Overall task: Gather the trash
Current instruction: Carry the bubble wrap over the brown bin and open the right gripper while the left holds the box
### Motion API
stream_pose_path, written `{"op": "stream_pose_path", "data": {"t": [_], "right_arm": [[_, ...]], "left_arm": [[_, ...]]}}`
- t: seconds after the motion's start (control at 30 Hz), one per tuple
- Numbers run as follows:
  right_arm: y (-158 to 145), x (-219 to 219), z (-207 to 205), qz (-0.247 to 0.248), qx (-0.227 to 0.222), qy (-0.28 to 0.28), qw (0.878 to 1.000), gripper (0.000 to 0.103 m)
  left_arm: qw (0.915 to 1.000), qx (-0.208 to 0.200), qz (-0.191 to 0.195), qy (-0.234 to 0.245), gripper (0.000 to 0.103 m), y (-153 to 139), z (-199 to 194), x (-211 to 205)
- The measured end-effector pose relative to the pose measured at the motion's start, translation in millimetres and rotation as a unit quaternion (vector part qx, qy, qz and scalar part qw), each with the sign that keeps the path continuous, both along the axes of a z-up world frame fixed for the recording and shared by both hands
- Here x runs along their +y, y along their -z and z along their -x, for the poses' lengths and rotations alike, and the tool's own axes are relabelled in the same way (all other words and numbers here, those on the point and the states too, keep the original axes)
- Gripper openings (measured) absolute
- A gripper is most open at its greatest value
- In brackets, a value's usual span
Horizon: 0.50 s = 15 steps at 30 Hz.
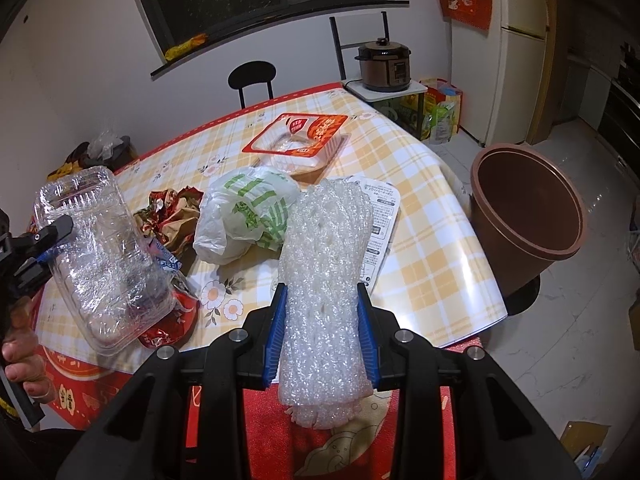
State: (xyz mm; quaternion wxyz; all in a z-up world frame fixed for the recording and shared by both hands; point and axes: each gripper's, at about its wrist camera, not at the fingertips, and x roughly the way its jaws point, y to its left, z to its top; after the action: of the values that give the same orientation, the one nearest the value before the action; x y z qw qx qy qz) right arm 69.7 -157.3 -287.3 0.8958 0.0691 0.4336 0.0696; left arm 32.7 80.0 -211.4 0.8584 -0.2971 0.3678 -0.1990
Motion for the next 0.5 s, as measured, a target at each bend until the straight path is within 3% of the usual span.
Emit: {"op": "stream_pose_path", "data": {"t": [0.23,0.5], "right_arm": [[-9,-7,6,-0.011,-0.017,0.01,1.0,0.033],[-9,-10,10,-0.014,-0.016,0.017,1.0,0.033]], "left_arm": [[0.9988,-0.04,-0.014,0.025,0.02,-27,4,-12],[0.9978,-0.055,-0.02,0.033,0.02,-39,9,-16]]}}
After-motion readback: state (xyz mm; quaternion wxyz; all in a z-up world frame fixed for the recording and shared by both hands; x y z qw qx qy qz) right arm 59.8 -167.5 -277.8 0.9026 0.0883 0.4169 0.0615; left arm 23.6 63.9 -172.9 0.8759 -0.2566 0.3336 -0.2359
